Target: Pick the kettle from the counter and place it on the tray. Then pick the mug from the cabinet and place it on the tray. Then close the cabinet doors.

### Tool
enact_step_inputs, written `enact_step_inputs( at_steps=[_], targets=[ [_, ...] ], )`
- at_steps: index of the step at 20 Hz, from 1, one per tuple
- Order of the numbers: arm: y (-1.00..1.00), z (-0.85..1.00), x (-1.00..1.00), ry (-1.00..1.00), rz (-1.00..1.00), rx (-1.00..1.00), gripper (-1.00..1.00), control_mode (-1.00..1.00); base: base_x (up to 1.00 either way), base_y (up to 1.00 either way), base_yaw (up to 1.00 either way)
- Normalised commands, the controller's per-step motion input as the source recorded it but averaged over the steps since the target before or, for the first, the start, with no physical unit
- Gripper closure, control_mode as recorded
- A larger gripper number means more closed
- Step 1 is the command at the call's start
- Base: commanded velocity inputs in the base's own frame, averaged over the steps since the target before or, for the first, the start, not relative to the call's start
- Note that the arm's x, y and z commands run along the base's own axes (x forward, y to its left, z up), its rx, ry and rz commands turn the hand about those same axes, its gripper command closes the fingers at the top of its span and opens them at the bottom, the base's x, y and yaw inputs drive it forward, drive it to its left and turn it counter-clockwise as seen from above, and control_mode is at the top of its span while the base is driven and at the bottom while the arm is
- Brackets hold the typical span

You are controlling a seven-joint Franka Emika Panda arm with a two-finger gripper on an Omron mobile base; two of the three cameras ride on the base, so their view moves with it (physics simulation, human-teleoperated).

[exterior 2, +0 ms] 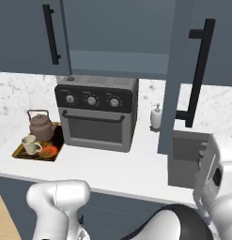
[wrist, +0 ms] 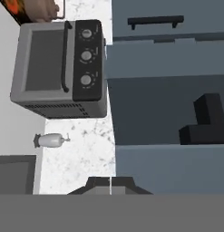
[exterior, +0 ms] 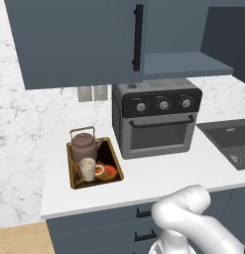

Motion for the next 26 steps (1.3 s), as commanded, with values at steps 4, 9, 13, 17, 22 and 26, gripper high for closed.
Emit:
enact_step_inputs(
  at_steps=[4, 9, 13, 17, 22, 26],
  targets=[
    [-0.03, -0.02, 0.73, -0.10, 0.05, 0.06, 1.00, -1.00, 0.00, 0.00, 0.00],
    [0.00, 0.00, 0.87, -0.08, 0.08, 0.08, 1.00, -1.00, 0.00, 0.00, 0.00],
    [0.00, 0.00, 0.78, -0.10, 0.10, 0.06, 1.00, -1.00, 0.00, 0.00, 0.00],
    [0.00, 0.17, 0.39, -0.16, 0.10, 0.05, 1.00, -1.00, 0.00, 0.00, 0.00],
    [0.10, 0.40, 0.03, -0.22, 0.09, 0.00, 1.00, -1.00, 0.00, 0.00, 0.00],
    [0.50, 0.43, 0.00, -0.23, 0.02, 0.00, 1.00, -1.00, 0.00, 0.00, 0.00]
  ],
)
